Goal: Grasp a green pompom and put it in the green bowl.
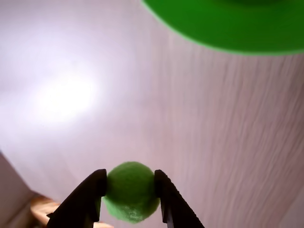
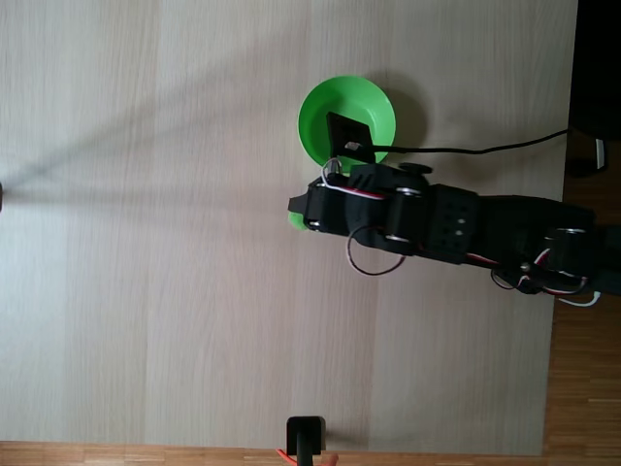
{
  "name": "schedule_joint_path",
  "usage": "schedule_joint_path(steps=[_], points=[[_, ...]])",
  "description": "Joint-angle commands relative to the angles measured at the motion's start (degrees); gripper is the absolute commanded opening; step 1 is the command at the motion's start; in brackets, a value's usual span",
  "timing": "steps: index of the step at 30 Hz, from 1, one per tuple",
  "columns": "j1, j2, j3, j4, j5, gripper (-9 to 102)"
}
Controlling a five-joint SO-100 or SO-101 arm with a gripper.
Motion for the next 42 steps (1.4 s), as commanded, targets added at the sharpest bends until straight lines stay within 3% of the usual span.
schedule_joint_path(steps=[1, 12, 25, 31, 38, 42], points=[[1.8, 5.9, -2.2, 0.9, -1.5, 11], [12.7, 8.8, -2.7, 1.5, -9.5, 8], [14.5, 11.1, -2.1, 1.7, -11.0, 4], [10.6, 6.1, -0.4, 1.5, -11.0, 5], [0.2, -0.4, 0.1, 1.0, -10.2, 18], [-3.8, -2.9, 0.1, 1.0, -10.2, 19]])
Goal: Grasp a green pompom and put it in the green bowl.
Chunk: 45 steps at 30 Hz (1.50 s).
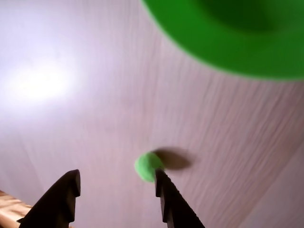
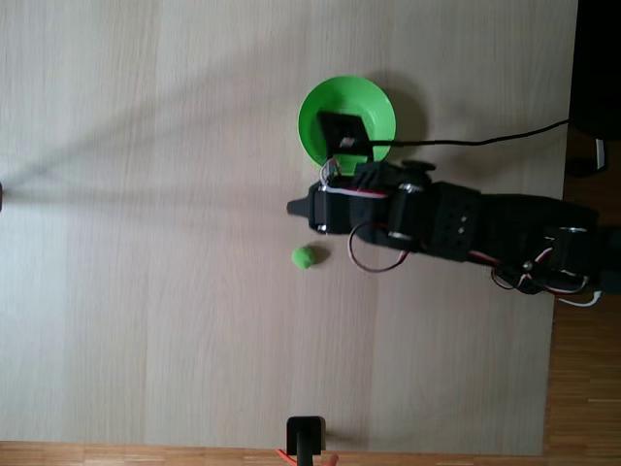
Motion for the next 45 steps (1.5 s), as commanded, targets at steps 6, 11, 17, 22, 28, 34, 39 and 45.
schedule_joint_path(steps=[6, 11, 17, 22, 28, 34, 39, 45], points=[[-5.3, -4.0, -0.4, -0.4, -0.2, 19], [-7.1, -6.9, -0.4, -0.5, -0.2, 19], [-9.7, -9.1, -0.4, -0.4, 0.3, 19], [-9.6, -10.0, -0.1, -0.3, 0.3, 19], [-9.2, -11.2, 0.1, -0.5, 0.2, 19], [-9.2, -12.8, 0.2, -0.6, 0.2, 19], [-9.1, -12.9, 0.2, -0.6, 0.2, 19], [-9.1, -14.2, 0.2, -0.6, 0.3, 19]])
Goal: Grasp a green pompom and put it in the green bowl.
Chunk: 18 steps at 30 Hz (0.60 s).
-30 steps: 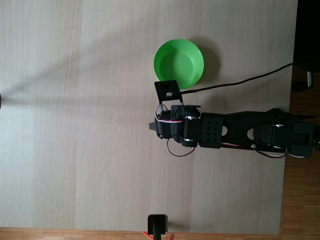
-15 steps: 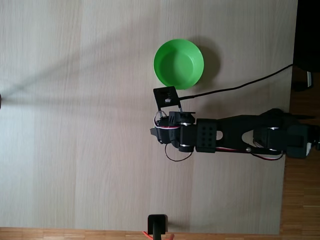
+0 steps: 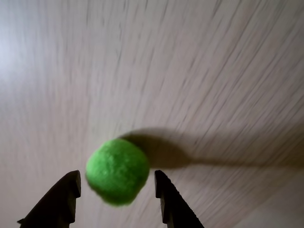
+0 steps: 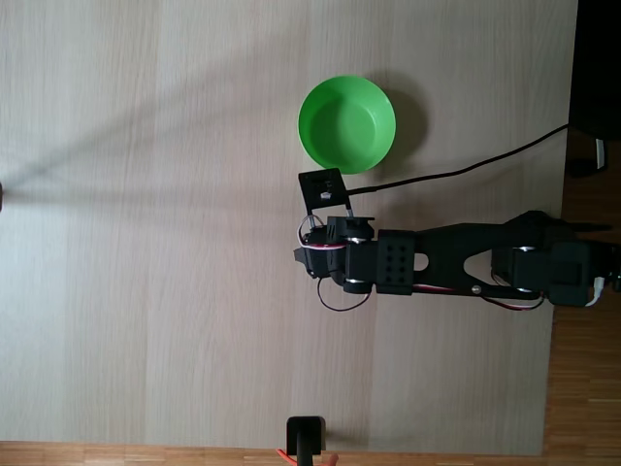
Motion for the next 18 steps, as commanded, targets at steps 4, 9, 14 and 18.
schedule_joint_path(steps=[4, 9, 14, 18], points=[[-0.2, -1.4, -0.3, -0.6, 0.1, 19], [-0.2, -1.5, -0.7, -0.6, 0.1, 18], [-0.2, -1.5, -0.7, -0.6, 0.1, 18], [-0.2, -1.3, -0.5, -0.6, 0.2, 18]])
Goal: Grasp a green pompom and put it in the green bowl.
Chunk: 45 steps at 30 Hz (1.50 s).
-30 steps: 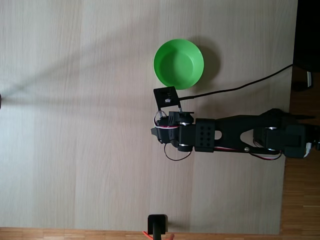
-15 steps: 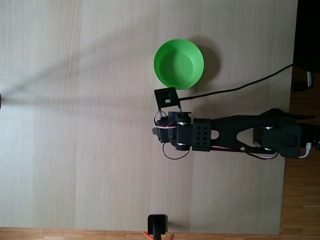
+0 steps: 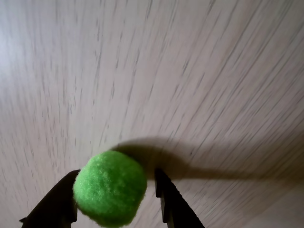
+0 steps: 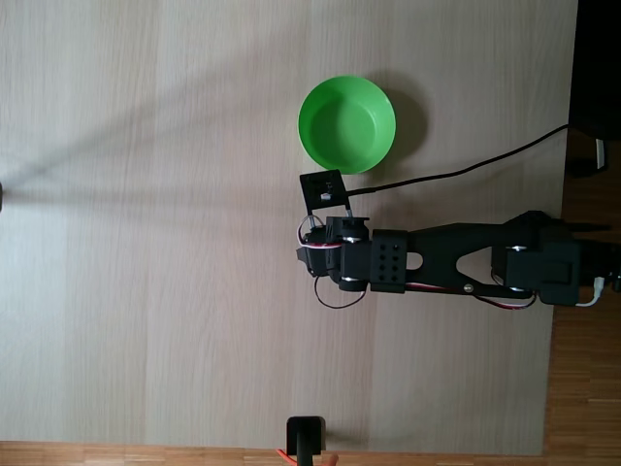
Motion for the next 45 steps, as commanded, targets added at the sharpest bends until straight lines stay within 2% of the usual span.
schedule_joint_path(steps=[1, 18, 26, 36, 45], points=[[-0.1, 0.6, -0.5, -0.3, 0.2, 18], [-0.2, 0.7, -0.4, -0.3, 0.2, 18], [-0.3, 0.8, -0.8, -0.3, 0.2, 8], [-0.3, 1.0, -0.8, -0.3, 0.2, 7], [-0.3, 12.8, -0.8, 0.6, 0.0, 7]])
